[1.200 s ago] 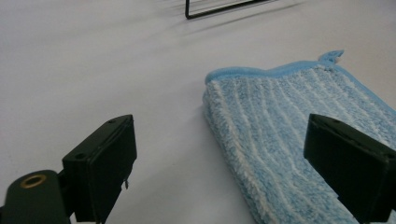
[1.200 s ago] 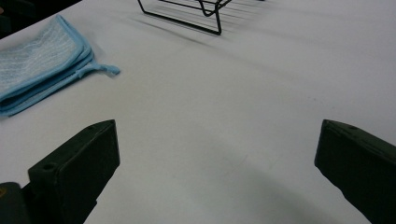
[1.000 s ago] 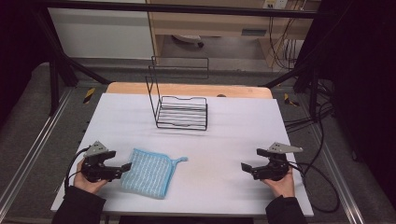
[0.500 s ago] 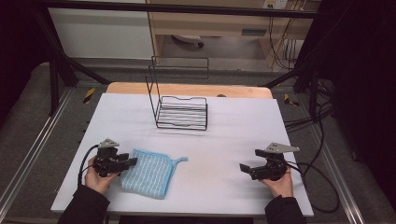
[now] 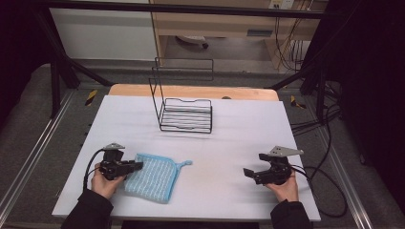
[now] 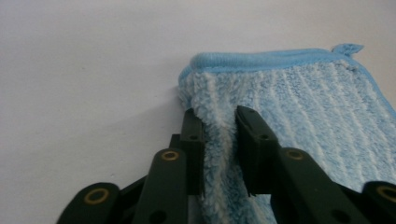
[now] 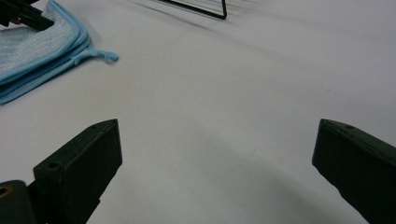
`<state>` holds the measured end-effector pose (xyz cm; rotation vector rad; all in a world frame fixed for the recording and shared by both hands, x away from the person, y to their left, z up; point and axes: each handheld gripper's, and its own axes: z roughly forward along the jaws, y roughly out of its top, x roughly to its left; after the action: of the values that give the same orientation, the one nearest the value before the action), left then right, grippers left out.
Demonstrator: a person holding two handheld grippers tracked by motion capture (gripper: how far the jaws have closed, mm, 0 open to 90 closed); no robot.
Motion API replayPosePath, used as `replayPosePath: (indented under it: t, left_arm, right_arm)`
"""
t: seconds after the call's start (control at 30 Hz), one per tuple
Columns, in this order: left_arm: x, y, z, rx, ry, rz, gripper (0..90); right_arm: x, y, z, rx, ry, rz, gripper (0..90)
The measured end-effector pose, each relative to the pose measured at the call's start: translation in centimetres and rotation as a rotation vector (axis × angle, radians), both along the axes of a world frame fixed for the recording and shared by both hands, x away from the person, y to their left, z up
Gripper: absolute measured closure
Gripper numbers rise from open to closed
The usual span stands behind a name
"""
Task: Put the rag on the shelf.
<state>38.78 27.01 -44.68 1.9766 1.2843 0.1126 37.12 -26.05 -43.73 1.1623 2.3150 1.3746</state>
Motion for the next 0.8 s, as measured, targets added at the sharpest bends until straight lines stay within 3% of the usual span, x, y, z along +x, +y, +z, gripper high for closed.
replayPosePath:
  t: [0.17,0.47,0.63,0.8]
  left_arm:
    - [0.1,-0.2,0.2,0.006,-0.009,-0.019,80.9]
    - [0.7,-1.3,0.5,0.035,-0.113,-0.091,83.0]
    - [1.5,-2.3,0.6,0.032,-0.123,-0.109,82.8]
    - [2.5,-3.6,0.4,0.042,-0.131,-0.115,82.1]
  right_arm:
    - [0.0,0.3,0.0,-0.004,0.002,0.008,2.4]
    - [-0.1,0.8,0.2,0.013,0.006,0.023,4.8]
    - [0.0,2.3,0.6,0.018,-0.002,0.053,6.2]
    - [0.7,6.1,1.2,0.004,-0.007,0.1,10.7]
